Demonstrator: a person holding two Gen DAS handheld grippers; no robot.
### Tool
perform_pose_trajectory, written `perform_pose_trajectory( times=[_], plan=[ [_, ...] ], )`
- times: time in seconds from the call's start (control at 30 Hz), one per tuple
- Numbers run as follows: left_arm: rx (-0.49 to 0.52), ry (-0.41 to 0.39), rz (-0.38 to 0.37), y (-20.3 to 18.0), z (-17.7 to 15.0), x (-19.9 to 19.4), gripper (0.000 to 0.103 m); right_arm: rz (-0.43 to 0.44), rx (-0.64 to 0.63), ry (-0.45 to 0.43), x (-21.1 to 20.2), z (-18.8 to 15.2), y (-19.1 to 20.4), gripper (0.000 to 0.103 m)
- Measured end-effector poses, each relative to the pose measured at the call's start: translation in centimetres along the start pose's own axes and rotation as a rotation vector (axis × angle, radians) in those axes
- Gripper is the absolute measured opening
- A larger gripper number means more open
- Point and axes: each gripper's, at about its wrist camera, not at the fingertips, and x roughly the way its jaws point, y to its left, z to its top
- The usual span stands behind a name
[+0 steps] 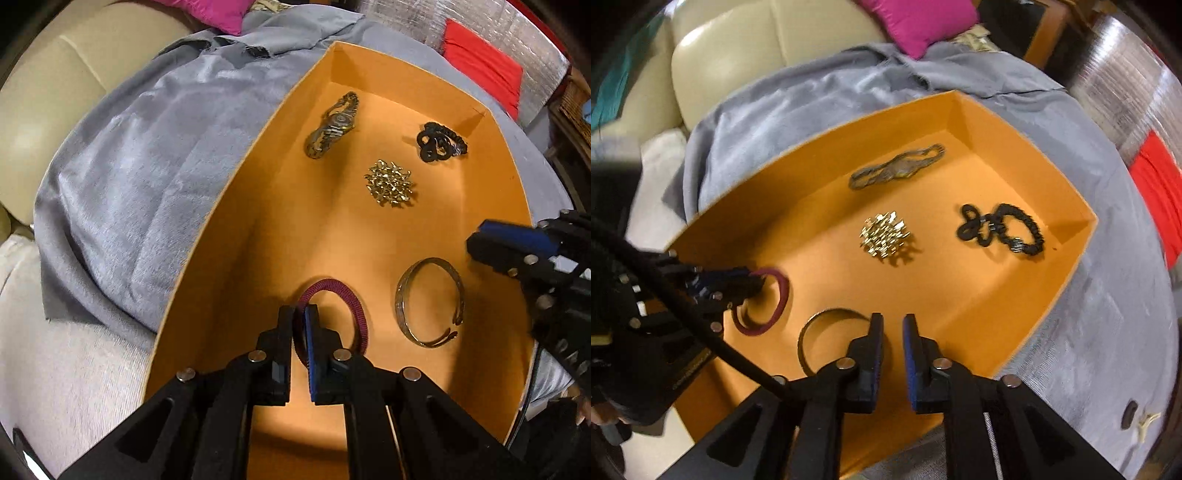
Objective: Organize jewelry
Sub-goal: 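Move both open grippers from the orange box back over the table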
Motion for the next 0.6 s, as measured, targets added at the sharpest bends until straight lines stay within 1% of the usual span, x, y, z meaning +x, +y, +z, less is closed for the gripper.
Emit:
perform_pose_trajectory(
  times=[0.03, 0.07, 0.1, 0.13, 0.2, 0.3, 0.33, 0.37, 0.4, 0.47, 0.5, 0.53, 0.6],
  plan=[
    [-0.006, -0.004, 0.002, 0.1, 0.0, -0.2, 0.009, 0.007, 0.015, -0.012, -0.5, -0.1, -0.3, 0.022],
    [-0.008, -0.013, 0.012, 0.2, 0.1, -0.6, 0.014, 0.018, 0.035, -0.030, -1.1, -0.2, -0.8, 0.024],
    [-0.009, -0.028, 0.025, 0.2, 0.1, -1.2, 0.022, 0.029, 0.059, -0.054, -2.0, -0.4, -1.4, 0.025],
    [-0.008, -0.045, 0.035, 0.1, 0.2, -1.9, 0.026, 0.036, 0.087, -0.080, -2.9, -0.7, -2.2, 0.025],
    [-0.007, -0.087, 0.058, -0.5, 0.3, -3.6, 0.044, 0.053, 0.140, -0.118, -4.4, -1.4, -3.7, 0.026],
    [0.009, -0.162, 0.092, -1.8, 0.7, -6.4, 0.053, 0.082, 0.243, -0.179, -6.5, -2.6, -6.7, 0.028],
    [0.015, -0.183, 0.099, -2.2, 0.8, -7.2, 0.056, 0.090, 0.277, -0.195, -7.2, -3.2, -7.7, 0.032],
    [0.023, -0.216, 0.109, -3.1, 0.9, -8.5, 0.063, 0.095, 0.328, -0.219, -8.1, -4.3, -9.2, 0.036],
    [0.029, -0.237, 0.115, -3.7, 0.9, -9.2, 0.067, 0.095, 0.363, -0.238, -8.7, -5.0, -10.4, 0.038],
    [0.062, -0.292, 0.119, -5.9, 1.0, -11.0, 0.069, 0.095, 0.443, -0.275, -10.1, -7.1, -12.9, 0.048],
    [0.082, -0.311, 0.115, -7.3, 1.1, -11.7, 0.071, 0.095, 0.492, -0.295, -10.9, -8.8, -14.5, 0.049],
    [0.099, -0.324, 0.106, -8.0, 1.1, -12.2, 0.072, 0.096, 0.515, -0.303, -11.2, -9.8, -15.2, 0.050],
    [0.144, -0.344, 0.082, -10.8, 0.9, -13.0, 0.074, 0.087, 0.575, -0.320, -12.0, -12.6, -17.5, 0.050]
  ],
)
